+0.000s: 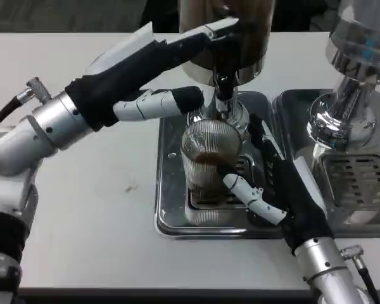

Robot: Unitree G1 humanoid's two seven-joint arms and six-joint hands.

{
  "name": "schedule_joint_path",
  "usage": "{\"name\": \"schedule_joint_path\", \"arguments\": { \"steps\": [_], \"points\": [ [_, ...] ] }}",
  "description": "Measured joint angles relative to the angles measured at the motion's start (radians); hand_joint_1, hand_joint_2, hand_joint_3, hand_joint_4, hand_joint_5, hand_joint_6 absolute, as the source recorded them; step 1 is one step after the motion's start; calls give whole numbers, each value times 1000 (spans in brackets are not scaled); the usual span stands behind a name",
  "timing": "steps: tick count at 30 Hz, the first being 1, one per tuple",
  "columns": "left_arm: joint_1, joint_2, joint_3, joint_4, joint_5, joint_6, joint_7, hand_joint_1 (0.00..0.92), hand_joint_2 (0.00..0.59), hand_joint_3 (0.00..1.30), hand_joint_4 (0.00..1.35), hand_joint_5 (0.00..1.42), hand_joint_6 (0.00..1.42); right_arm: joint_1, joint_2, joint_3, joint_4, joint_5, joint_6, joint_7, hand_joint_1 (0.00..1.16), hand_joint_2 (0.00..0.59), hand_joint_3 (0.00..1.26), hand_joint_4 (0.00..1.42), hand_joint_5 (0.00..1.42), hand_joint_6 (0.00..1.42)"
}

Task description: Grasp the cup under the faucet to collect the drink, then remove the cup.

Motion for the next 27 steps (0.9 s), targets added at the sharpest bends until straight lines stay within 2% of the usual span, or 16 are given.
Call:
{"name": "schedule_joint_path", "arguments": {
  "steps": [11, 22, 27],
  "points": [
    [9, -1, 35, -101, -72, 41, -35, 0, 73, 151, 82, 167, 100, 0, -4, -3, 1, 1, -5, 0, 545, 266, 3, 12, 0, 29],
    [108, 4, 99, -299, -184, 126, -69, 0, 73, 165, 102, 183, 108, 0, -6, -6, 4, 7, -6, 3, 543, 267, 5, 12, 0, 32],
    [151, 9, 134, -379, -220, 148, -72, 0, 85, 240, 191, 249, 163, 0, -6, -8, 4, 8, -7, 4, 543, 267, 5, 12, 0, 32]
  ]
}}
